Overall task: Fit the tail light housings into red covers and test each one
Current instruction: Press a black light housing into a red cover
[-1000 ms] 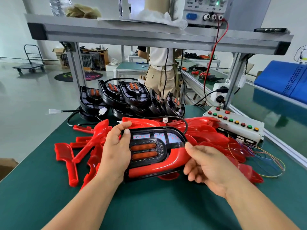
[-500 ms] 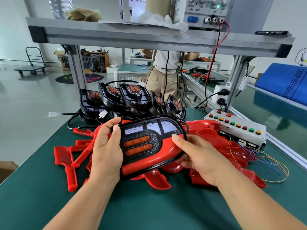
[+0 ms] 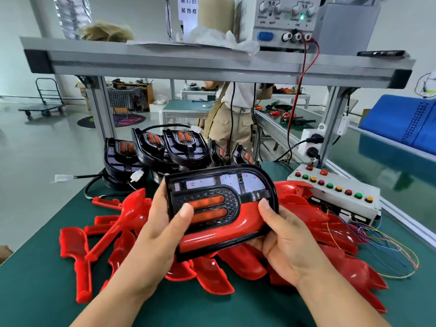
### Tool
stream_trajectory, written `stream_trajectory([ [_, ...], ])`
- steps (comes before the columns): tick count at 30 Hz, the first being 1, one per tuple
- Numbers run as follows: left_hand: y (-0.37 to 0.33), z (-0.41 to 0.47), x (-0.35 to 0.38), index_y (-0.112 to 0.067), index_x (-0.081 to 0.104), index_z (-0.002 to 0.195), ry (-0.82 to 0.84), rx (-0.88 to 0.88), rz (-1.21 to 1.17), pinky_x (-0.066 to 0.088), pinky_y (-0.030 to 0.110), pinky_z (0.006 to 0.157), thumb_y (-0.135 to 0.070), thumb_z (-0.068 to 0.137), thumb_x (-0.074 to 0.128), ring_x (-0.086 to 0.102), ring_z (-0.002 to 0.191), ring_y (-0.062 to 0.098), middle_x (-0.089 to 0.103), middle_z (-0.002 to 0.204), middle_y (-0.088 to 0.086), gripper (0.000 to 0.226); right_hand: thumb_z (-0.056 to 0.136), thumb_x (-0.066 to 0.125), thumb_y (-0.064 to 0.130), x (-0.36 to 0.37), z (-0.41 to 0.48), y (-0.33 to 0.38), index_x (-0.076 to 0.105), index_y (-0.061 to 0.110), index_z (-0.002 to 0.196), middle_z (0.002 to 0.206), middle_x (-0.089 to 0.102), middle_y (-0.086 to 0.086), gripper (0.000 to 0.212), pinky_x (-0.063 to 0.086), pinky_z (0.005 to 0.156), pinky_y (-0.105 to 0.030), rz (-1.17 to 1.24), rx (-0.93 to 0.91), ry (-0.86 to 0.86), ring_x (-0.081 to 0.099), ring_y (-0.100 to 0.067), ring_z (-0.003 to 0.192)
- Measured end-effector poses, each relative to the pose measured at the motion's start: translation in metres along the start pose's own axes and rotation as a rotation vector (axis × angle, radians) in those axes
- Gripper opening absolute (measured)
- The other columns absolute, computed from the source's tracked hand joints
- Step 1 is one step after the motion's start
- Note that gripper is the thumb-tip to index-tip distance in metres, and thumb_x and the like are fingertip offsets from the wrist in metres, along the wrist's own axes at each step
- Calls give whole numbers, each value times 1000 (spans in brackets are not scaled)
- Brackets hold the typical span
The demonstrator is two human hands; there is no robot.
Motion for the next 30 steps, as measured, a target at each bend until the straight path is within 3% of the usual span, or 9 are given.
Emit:
stream_trajectory([
  [2,2,1,-7,-29,22,152,-120,-23,-11,34,9,101,-24,104,40,33,142,5,34,156,-13,51,81,63,26,2,-1,0,73,10,98,99,73,-19,25,58,62,-32,26,-24,5,73,-24,80],
  [4,2,-10,4,-50,8,149,-5,56,105,24,-3,100,-40,92,45,18,137,-19,21,147,-46,69,81,62,27,3,-1,0,71,10,100,100,73,-18,27,58,62,-31,24,-38,0,72,-23,80],
  [7,5,-25,4,-64,4,137,-13,74,152,17,-10,94,-49,81,51,9,131,-30,12,132,-63,75,84,60,31,6,-2,-2,64,8,116,113,70,-19,40,60,79,-40,-12,-51,55,69,-27,97],
  [12,7,-21,2,-72,2,137,21,82,99,19,21,116,-58,78,64,15,141,-15,14,151,-43,88,90,62,33,10,-6,0,56,13,130,126,65,-17,45,55,91,-43,-55,-100,151,63,-32,115],
  [16,8,-21,4,-73,7,137,-16,142,124,30,4,104,-40,75,70,29,137,-13,27,150,-39,95,84,66,35,14,-6,-2,54,14,132,125,65,-15,54,56,83,-37,-39,-128,128,64,-30,114],
  [19,11,-19,5,-72,12,138,-86,189,124,30,8,107,-33,74,67,30,140,-8,27,154,-30,93,82,69,34,15,-8,-6,54,14,132,124,66,-14,56,56,84,-35,-28,-133,110,64,-30,114],
  [22,10,-18,5,-69,6,136,-128,205,219,26,-3,100,-36,76,64,25,137,-17,20,148,-43,90,85,69,31,16,-9,-6,56,14,129,123,67,-15,49,56,81,-33,-27,-146,102,66,-30,111],
  [25,12,-15,1,-65,1,138,-112,140,211,31,0,99,-44,75,67,35,132,-15,35,143,-40,94,89,63,24,15,-10,-4,59,11,127,121,67,-18,40,57,77,-34,-10,-145,97,67,-31,108],
  [30,17,-13,-9,-54,53,127,105,-18,215,36,43,111,-77,68,66,46,132,10,57,134,-14,65,85,62,25,12,-10,2,68,10,114,113,70,-21,33,58,70,-36,57,-169,59,70,-32,100],
])
Point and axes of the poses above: each hand's wrist, its own z-axis towards the middle knuckle, its own x-axis out of the palm, y = z × x, the point moved 3 cm from there along z, towards the middle knuckle
